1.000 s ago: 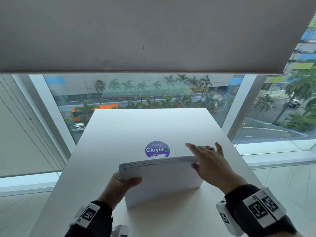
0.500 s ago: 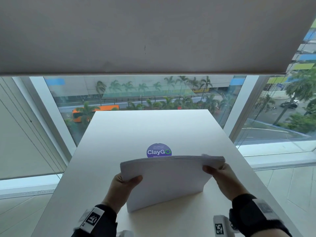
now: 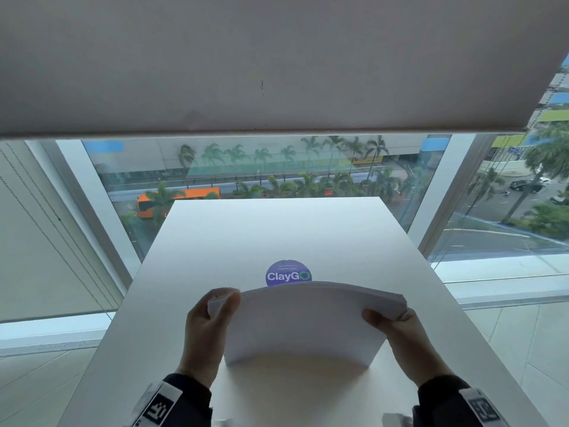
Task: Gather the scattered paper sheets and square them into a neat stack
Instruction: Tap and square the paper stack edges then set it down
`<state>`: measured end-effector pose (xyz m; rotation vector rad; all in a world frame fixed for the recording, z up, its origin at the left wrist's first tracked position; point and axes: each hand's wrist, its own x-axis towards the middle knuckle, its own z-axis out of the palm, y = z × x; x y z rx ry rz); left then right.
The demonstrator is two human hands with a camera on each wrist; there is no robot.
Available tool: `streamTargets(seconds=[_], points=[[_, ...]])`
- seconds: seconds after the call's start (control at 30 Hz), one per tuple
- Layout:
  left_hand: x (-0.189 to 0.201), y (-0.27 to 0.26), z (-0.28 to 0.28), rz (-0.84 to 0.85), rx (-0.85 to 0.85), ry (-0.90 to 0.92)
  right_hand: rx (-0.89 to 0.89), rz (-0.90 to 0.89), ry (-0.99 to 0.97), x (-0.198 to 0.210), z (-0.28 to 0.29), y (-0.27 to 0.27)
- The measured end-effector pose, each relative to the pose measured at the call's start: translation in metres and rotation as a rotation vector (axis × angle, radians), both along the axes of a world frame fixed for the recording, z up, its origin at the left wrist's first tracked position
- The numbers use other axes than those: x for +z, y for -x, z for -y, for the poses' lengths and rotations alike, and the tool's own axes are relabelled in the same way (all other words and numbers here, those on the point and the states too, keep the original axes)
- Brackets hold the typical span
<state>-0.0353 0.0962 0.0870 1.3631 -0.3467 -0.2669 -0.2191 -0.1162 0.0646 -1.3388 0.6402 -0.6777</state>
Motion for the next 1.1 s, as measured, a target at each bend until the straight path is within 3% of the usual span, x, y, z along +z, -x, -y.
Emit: streamTargets(seconds=[0.13,0.4,0.6,0.7,0.83,0.9,1.0,1.1], points=[[0.006,0.001,0.005,-0.058,0.046,-0.025,0.008,-0.010,-0.013,-0.006,0.000,0.001],[0.010,0.001,0.006,-0.014,0.027,-0.116,0.049,0.057,-0.073,-0.011,-0.002,0.000],[0.014,-0.006,0.007,0.032,0.067,-0.188,0.038,-0.016,-0.033,-0.009,-0.003,0.003],[0.018,-0.008,0.004,0.233,0.153,-0.313,0.051,-0.039,-0.023,-0.008,-0.002,0.004],[0.033,-0.002,-0.005,0.965,0.287,-0.563,0.058,-0.050,-0.034,-0.009,0.000,0.004],[0.032,0.003,-0.006,1.205,0.146,-0.684,0.053,-0.043,-0.049,-0.009,0.000,0.004],[0.020,0.008,-0.005,1.309,-0.139,-0.947,0.058,-0.044,-0.047,-0.009,0.000,0.003],[0.018,0.007,-0.007,1.238,-0.139,-0.993,0.071,-0.035,-0.043,-0.007,-0.001,0.003]])
